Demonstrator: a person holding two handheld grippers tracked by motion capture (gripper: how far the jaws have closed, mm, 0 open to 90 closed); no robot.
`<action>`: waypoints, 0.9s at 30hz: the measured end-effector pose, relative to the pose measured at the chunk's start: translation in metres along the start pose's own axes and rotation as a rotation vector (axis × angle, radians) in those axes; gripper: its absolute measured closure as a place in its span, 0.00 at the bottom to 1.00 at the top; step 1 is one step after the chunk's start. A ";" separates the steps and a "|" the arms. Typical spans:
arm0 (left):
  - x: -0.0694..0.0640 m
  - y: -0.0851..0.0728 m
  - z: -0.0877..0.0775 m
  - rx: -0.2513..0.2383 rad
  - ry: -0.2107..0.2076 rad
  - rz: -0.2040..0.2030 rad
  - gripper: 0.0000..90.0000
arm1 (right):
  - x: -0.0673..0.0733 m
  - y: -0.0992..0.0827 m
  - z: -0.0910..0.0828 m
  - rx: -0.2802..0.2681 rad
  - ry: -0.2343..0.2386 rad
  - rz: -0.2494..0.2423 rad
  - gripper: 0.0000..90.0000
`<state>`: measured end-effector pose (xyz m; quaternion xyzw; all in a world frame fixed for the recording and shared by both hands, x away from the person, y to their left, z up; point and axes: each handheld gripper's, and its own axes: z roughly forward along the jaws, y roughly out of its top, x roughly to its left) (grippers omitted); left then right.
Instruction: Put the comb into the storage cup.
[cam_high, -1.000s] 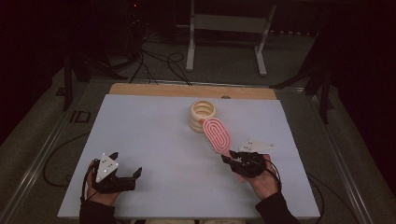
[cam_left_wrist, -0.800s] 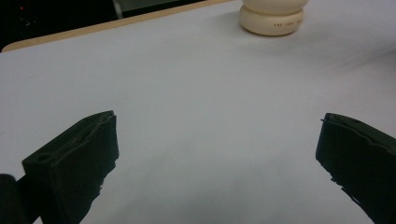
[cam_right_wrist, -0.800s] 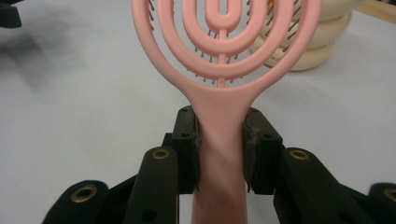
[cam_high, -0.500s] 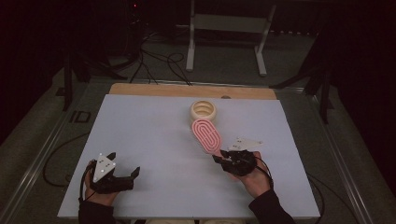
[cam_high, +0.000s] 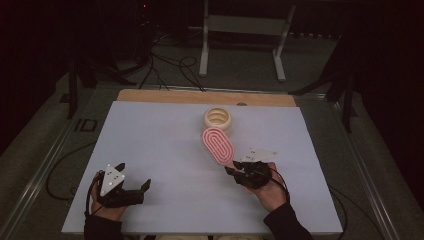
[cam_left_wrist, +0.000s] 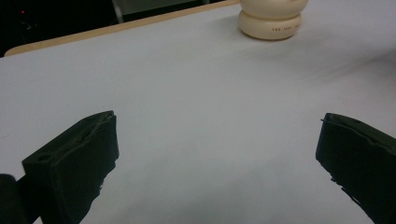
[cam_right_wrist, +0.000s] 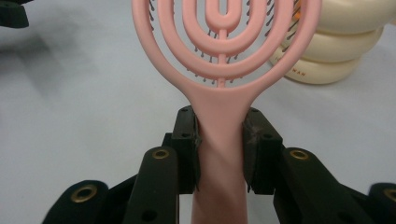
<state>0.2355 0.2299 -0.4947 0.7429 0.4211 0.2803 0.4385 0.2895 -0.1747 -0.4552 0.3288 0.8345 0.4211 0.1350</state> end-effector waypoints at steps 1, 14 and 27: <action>0.000 0.000 0.000 0.001 0.000 0.001 0.00 | 0.000 -0.001 0.000 0.000 0.001 0.000 0.77; -0.005 0.007 0.003 -0.004 -0.027 -0.007 0.00 | 0.010 0.000 0.007 -0.003 0.033 -0.039 0.77; -0.013 0.031 0.008 -0.027 -0.107 -0.041 0.00 | 0.018 0.001 0.014 -0.013 0.048 -0.053 0.77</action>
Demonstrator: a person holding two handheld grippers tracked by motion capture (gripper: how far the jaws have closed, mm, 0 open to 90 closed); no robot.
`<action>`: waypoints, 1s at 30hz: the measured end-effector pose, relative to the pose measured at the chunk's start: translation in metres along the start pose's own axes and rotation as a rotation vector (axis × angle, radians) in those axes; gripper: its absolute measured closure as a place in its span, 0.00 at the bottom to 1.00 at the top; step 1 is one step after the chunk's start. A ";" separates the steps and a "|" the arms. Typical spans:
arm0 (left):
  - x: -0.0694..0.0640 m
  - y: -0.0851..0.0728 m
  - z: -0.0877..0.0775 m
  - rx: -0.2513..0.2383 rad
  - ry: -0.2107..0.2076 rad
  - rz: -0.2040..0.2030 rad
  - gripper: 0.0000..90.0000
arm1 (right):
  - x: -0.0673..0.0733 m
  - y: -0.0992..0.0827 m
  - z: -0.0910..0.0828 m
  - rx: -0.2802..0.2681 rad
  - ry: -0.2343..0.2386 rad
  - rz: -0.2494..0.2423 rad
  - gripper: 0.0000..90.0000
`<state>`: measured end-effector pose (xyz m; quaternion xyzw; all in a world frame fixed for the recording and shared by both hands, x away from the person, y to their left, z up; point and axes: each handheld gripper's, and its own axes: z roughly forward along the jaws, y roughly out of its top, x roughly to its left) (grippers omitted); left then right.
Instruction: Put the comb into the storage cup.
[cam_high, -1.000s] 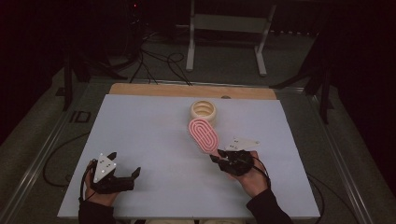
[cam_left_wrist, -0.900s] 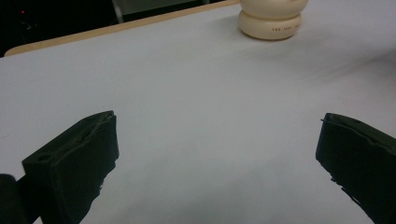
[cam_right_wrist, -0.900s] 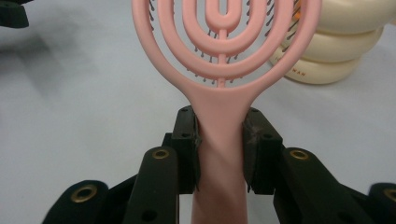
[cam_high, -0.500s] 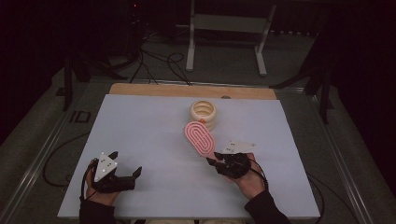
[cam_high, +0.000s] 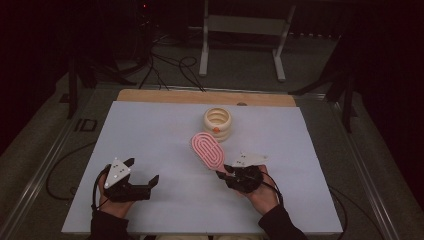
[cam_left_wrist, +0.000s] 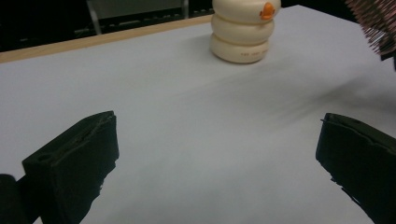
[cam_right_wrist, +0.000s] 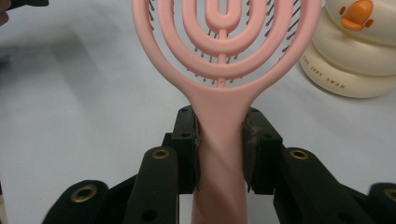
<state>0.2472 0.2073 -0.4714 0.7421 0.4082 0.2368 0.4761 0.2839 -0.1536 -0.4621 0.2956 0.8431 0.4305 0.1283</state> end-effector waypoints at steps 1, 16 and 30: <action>0.000 0.002 0.001 -0.002 -0.007 0.000 0.00 | 0.000 0.000 0.000 0.000 0.000 0.003 0.77; -0.017 0.025 0.022 0.021 -0.055 0.016 0.00 | 0.000 -0.002 0.002 -0.009 -0.006 0.008 0.77; -0.029 0.033 0.040 0.056 -0.116 0.006 0.00 | 0.003 -0.002 0.004 -0.012 -0.005 0.006 0.77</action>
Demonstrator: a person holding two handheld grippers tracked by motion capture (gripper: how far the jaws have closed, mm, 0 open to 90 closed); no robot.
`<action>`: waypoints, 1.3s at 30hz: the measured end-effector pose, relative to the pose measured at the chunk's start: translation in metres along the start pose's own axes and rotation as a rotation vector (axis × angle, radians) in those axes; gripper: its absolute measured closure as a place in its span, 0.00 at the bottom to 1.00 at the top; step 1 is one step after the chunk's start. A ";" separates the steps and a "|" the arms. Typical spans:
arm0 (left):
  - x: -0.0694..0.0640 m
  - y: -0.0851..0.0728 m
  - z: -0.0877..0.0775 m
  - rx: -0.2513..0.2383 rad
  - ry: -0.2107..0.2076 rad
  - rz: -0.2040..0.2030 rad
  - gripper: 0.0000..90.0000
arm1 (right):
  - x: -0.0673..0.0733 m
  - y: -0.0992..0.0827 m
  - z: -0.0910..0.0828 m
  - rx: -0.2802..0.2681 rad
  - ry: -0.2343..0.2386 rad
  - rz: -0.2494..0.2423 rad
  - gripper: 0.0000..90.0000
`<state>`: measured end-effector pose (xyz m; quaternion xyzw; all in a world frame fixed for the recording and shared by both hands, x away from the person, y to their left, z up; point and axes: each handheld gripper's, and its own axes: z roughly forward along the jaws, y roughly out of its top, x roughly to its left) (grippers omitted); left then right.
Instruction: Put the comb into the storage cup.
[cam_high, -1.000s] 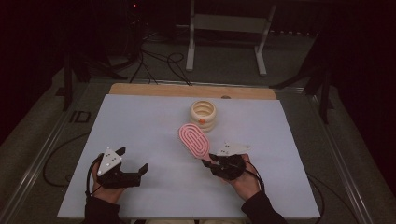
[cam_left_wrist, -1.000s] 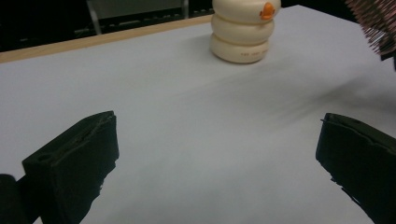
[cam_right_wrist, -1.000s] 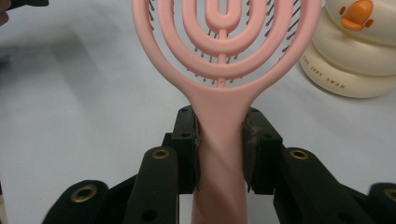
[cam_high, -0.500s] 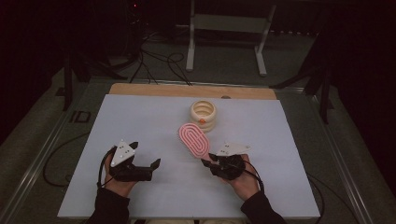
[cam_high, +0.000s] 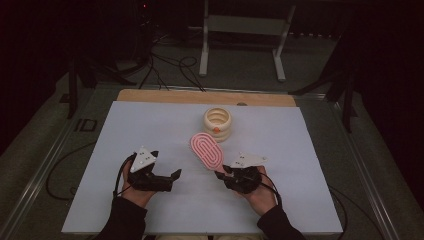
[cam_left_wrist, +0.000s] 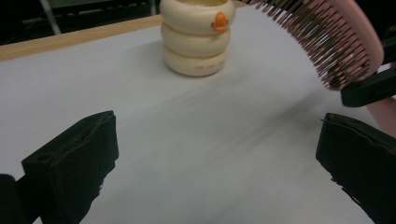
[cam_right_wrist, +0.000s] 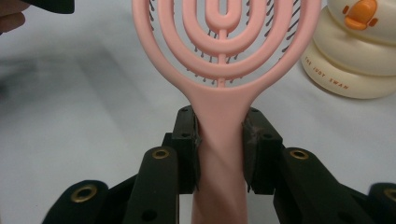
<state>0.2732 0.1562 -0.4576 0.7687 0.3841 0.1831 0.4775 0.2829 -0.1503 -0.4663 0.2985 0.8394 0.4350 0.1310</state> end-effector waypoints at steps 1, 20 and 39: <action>-0.001 0.001 0.001 -0.002 -0.005 -0.001 0.00 | 0.000 0.000 0.000 0.000 0.000 0.000 0.77; -0.017 0.021 0.021 0.006 -0.108 -0.001 0.00 | 0.004 -0.002 0.003 0.001 -0.002 -0.007 0.77; -0.041 0.034 0.048 -0.001 -0.171 -0.007 0.00 | 0.005 -0.002 0.004 -0.008 0.003 -0.010 0.77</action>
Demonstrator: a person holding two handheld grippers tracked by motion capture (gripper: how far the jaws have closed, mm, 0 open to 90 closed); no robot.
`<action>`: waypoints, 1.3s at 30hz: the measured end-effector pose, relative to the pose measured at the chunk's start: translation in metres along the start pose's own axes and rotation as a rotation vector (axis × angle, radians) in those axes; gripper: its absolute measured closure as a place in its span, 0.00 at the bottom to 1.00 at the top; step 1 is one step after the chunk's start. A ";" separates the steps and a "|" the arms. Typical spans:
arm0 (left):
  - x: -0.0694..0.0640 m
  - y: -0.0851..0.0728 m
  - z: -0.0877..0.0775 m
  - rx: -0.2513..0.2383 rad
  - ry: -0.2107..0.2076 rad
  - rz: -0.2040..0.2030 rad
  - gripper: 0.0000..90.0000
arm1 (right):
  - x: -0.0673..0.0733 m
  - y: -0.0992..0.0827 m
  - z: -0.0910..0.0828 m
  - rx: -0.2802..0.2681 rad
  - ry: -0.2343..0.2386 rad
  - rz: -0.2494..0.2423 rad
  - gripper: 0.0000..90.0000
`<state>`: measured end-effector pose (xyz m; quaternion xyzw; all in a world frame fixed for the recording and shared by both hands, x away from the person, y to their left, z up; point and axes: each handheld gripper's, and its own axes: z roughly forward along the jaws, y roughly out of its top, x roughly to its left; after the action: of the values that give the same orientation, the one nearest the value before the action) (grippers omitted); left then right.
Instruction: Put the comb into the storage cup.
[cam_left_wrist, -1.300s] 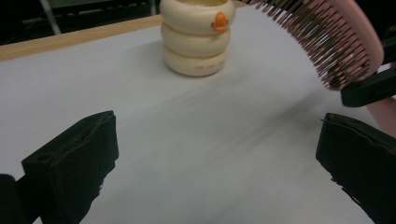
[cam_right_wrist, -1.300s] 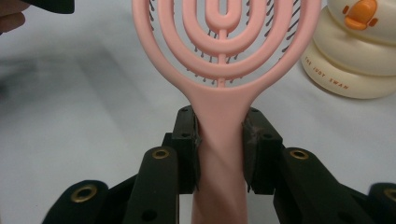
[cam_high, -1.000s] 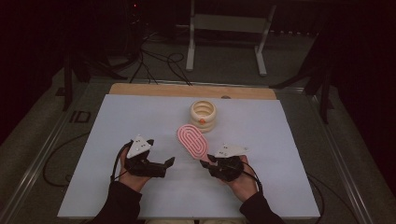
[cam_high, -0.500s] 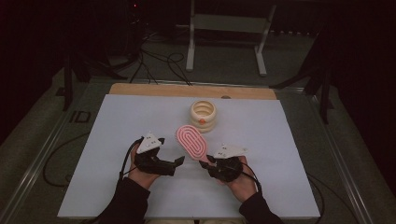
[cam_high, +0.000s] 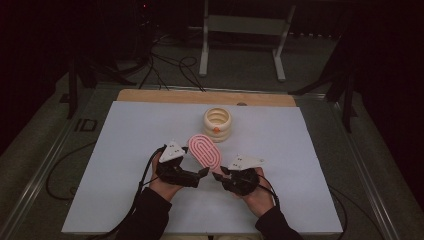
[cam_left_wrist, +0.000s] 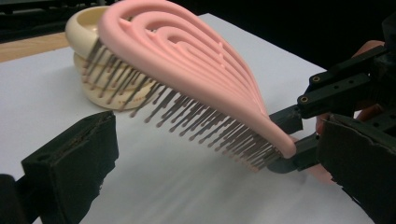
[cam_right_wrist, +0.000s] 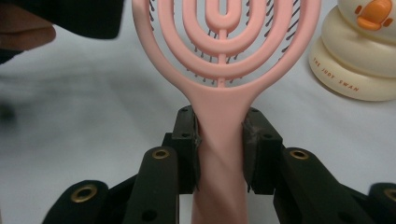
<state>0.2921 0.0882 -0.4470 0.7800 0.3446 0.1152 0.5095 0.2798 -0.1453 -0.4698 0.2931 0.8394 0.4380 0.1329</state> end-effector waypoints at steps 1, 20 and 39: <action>-0.001 0.000 0.002 0.000 -0.002 -0.007 0.00 | 0.000 0.000 0.000 -0.001 0.000 0.001 0.77; -0.006 0.003 0.016 0.002 -0.027 -0.096 0.19 | 0.003 0.000 0.001 -0.007 0.005 -0.003 0.77; -0.003 0.007 0.015 -0.075 -0.095 -0.233 0.62 | 0.007 0.002 0.001 -0.012 -0.033 -0.044 0.78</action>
<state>0.3005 0.0737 -0.4472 0.7196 0.4039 0.0308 0.5640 0.2751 -0.1401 -0.4686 0.2809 0.8406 0.4352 0.1583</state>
